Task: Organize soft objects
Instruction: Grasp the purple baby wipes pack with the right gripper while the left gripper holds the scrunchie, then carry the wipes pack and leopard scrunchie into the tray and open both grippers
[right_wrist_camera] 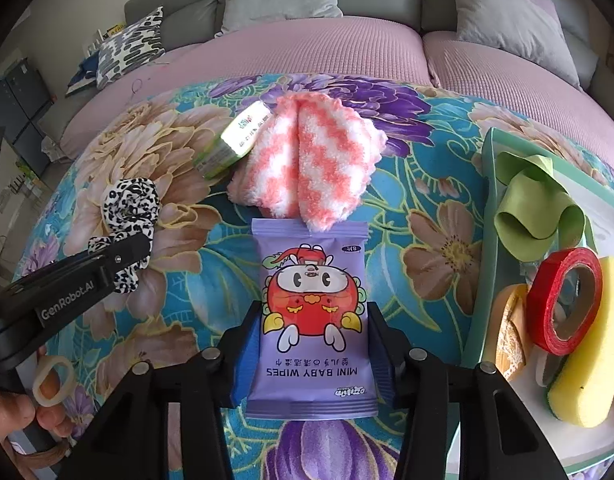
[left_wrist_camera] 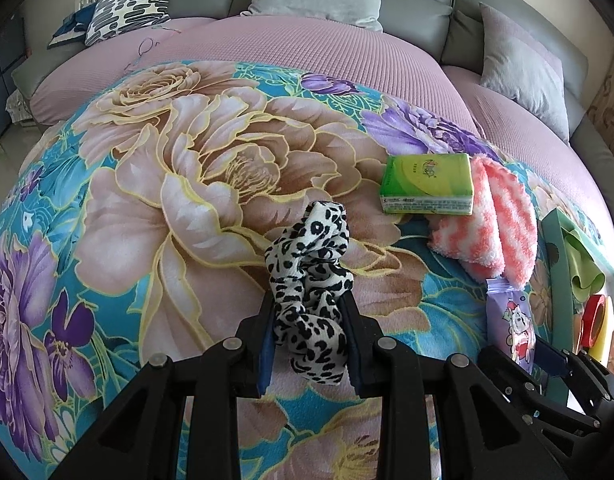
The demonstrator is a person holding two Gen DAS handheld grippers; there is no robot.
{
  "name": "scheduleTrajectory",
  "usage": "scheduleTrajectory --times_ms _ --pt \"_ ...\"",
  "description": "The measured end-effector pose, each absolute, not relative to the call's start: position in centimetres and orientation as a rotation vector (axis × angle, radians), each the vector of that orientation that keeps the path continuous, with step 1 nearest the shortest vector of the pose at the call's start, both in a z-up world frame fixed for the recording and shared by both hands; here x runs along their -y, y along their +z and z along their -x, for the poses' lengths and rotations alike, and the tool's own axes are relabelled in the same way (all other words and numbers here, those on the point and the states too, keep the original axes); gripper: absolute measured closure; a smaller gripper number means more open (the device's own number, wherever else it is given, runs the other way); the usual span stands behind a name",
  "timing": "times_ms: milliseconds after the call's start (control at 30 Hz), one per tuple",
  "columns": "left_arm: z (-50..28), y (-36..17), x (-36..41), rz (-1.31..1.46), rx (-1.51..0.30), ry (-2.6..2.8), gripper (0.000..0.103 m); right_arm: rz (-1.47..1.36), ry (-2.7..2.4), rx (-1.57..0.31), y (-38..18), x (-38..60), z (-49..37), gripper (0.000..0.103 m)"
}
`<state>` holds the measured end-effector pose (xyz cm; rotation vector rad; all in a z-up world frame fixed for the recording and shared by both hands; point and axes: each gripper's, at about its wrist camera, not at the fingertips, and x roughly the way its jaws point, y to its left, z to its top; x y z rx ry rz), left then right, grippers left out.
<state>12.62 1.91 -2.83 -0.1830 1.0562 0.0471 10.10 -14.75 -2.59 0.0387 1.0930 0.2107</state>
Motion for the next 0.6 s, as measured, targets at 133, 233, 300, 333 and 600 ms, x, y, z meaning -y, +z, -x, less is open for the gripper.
scheduleTrajectory --times_ms 133,233,300,333,600 --pt "-12.6 -2.7 -1.7 0.177 -1.050 0.045 0.072 -0.061 0.223 -1.076 -2.0 15.2 -9.8 0.052" --pt "-12.6 -2.2 -1.4 0.171 -1.033 0.030 0.072 -0.079 0.232 -1.054 -1.1 15.5 -9.5 0.052" --pt "-12.4 -1.7 -1.1 0.155 -1.017 0.019 0.072 -0.084 0.234 -1.039 -0.4 15.8 -9.2 0.052" --pt "-12.4 -1.5 -0.9 0.149 -1.011 0.019 0.072 -0.092 0.237 -1.026 0.1 16.1 -9.1 0.052" --pt "-10.8 3.0 -1.0 0.133 -0.878 0.011 0.072 -0.118 0.208 -0.931 3.5 18.1 -7.8 0.052"
